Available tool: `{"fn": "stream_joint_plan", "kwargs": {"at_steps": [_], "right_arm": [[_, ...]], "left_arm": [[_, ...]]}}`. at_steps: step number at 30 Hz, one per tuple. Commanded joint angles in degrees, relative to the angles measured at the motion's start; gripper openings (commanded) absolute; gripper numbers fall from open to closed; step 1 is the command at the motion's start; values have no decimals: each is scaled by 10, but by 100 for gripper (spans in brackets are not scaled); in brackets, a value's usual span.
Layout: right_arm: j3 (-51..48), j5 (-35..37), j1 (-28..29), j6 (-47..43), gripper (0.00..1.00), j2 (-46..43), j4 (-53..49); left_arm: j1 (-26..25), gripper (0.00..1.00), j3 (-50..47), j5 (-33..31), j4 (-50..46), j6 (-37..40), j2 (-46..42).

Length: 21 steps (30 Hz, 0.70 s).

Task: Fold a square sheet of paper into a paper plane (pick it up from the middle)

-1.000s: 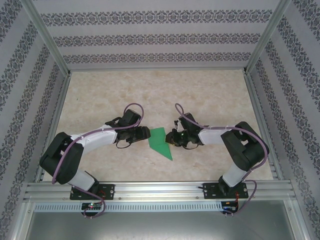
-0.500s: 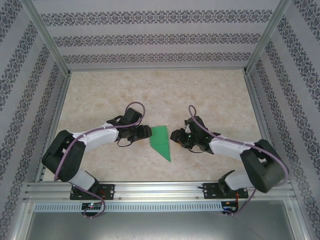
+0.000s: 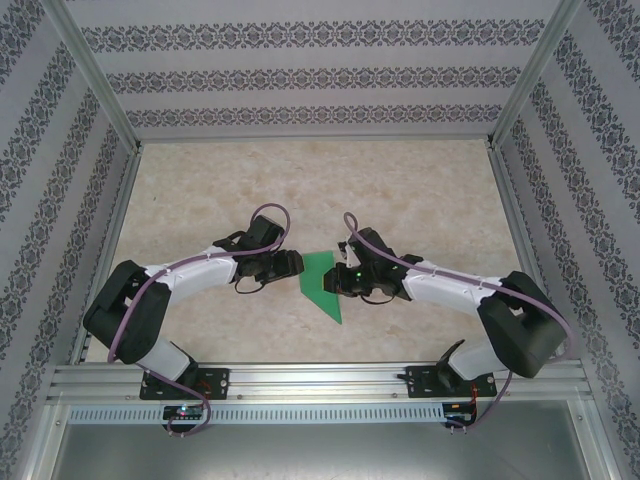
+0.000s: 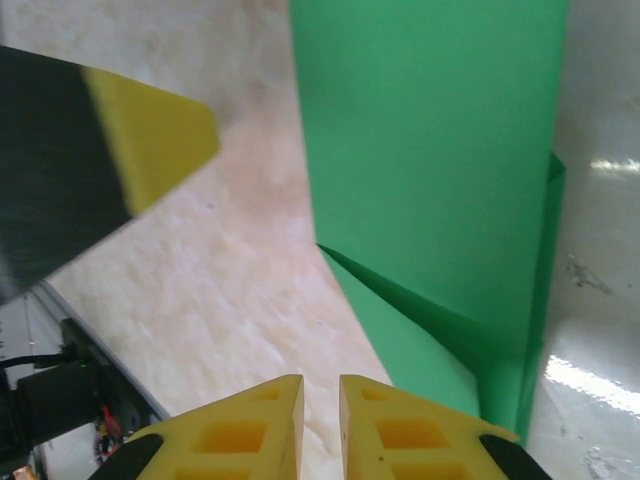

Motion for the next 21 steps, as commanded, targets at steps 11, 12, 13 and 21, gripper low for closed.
{"fn": "stream_joint_plan", "kwargs": {"at_steps": [11, 12, 13, 21], "right_arm": [[-21, -17, -39, -17, 17, 60, 55], [-24, -19, -43, -17, 17, 66, 59], [-28, -22, -45, -16, 17, 70, 65], [-52, -30, -57, -8, 17, 104, 104]], "left_arm": [[-5, 62, -3, 12, 22, 2, -14], [-5, 62, -2, 15, 22, 2, -13], [-5, 62, -1, 18, 22, 3, -12], [-5, 62, 3, 32, 27, 3, -2]]}}
